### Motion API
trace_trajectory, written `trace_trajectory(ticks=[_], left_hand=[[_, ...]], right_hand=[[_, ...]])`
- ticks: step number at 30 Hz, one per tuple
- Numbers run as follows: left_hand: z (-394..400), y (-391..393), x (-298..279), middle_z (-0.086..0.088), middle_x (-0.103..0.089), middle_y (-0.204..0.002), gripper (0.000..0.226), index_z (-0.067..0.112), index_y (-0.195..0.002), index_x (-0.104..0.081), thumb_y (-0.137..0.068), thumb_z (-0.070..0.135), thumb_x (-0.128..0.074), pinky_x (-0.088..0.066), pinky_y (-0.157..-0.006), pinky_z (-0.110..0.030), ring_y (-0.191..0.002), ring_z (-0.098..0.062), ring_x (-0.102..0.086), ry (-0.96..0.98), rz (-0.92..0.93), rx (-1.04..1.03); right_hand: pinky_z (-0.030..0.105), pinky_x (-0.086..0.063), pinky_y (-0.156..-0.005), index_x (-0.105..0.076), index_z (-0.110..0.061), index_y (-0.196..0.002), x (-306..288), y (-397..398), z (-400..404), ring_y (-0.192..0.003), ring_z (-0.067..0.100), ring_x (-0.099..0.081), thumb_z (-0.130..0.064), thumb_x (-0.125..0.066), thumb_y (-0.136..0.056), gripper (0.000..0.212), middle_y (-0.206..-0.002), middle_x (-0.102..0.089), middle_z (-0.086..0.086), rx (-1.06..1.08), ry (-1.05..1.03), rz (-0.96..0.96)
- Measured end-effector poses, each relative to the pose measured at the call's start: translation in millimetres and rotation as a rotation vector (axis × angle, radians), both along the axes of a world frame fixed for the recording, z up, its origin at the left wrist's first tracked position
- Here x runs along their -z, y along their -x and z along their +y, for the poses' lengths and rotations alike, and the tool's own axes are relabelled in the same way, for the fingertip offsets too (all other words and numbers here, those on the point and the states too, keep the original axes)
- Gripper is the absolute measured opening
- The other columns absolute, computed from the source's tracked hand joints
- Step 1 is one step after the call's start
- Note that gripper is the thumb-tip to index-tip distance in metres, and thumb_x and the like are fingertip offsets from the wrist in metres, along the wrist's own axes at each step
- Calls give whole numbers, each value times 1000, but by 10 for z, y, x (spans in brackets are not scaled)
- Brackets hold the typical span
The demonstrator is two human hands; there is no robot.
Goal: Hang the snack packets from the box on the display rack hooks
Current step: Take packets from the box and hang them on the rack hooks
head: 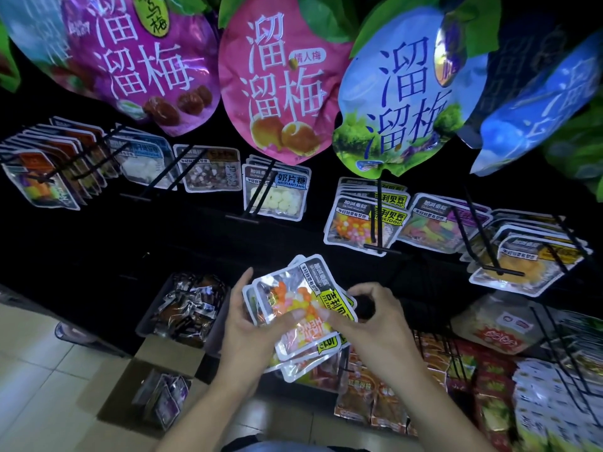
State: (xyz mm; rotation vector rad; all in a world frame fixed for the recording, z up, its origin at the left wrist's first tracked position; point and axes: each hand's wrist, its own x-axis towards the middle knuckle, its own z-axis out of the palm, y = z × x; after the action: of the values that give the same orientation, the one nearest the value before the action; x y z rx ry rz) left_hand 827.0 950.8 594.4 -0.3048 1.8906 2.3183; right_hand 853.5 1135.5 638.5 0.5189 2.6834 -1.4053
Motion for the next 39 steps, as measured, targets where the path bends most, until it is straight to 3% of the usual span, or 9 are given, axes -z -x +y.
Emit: trace_trajectory(ticks=[2, 5, 9, 14, 17, 20, 24, 30, 39], left_hand=[[-14, -2, -9, 18, -70, -118, 98, 46, -141, -46, -61, 14, -92, -62, -73, -22, -100, -7, -75, 2, -5, 1], [-45, -15, 7, 13, -73, -116, 89, 45, -139, -46, -69, 11, -89, -62, -69, -21, -96, -10, -77, 3, -20, 20], [-92, -18, 80, 16, -74, -116, 81, 51, -137, -48, -75, 15, -87, -62, -73, -21, -100, -7, -75, 10, -41, 75], [-165, 20, 231, 10, -66, -129, 80, 53, -136, -49, -73, 25, -90, -61, -77, -27, -106, -16, -73, 51, -117, 32], [-221, 48, 327, 8, -63, -130, 78, 58, -134, -46, -78, 25, -89, -61, -76, -28, -103, -17, -72, 101, -164, -31], [-252, 66, 351, 4, -63, -137, 75, 72, -116, -50, -63, 44, -96, -61, -90, -50, -109, -30, -72, 104, -177, -33], [-247, 100, 304, 4, -65, -135, 85, 69, -122, -53, -50, 58, -97, -60, -91, -52, -114, -31, -71, 63, -174, -39], [-218, 110, 232, -4, -74, -118, 72, 49, -130, -55, -77, 11, -87, -63, -84, -55, -90, -32, -79, -9, -157, 22], [-266, 61, 205, -6, -71, -125, 73, 50, -130, -55, -76, 12, -87, -64, -81, -53, -92, -32, -78, -44, -152, 9]], right_hand=[[33, -49, -93, -67, -34, -95, 41, 28, 1, -112, 1, -59, -61, -80, -74, 36, -114, -66, -21, 2, 104, -15], [37, -58, -76, -67, -15, -84, 75, 47, -22, -85, 10, -74, -28, -76, -91, 17, -89, -77, -10, 63, 246, 69], [18, -41, -52, -57, -11, -87, 39, 77, 14, -50, -1, -57, -22, -65, -99, 18, -68, -68, -9, 134, 200, 160], [24, -33, -49, -66, -28, -89, -126, 169, 220, -46, 10, -44, -25, -67, -98, 9, -60, -60, -12, 157, 148, 341], [36, -37, -50, -68, -30, -93, -236, 189, 282, -48, 23, -46, -32, -67, -97, 4, -60, -59, 0, 60, 110, 345], [22, -26, -46, -64, -31, -90, -238, 232, 329, -40, 11, -25, -30, -66, -98, 8, -47, -33, -7, 164, 117, 404], [19, -22, -42, -65, -39, -95, -255, 292, 339, -44, 14, -22, -19, -65, -99, 20, -52, -29, -2, 284, 142, 437], [21, -22, -41, -64, -41, -96, -265, 295, 325, -46, 17, -21, -16, -63, -101, 25, -53, -28, 3, 302, 133, 476], [19, -22, -41, -65, -35, -100, -223, 360, 350, -44, 14, -21, -15, -64, -100, 20, -52, -29, 3, 271, 94, 455]])
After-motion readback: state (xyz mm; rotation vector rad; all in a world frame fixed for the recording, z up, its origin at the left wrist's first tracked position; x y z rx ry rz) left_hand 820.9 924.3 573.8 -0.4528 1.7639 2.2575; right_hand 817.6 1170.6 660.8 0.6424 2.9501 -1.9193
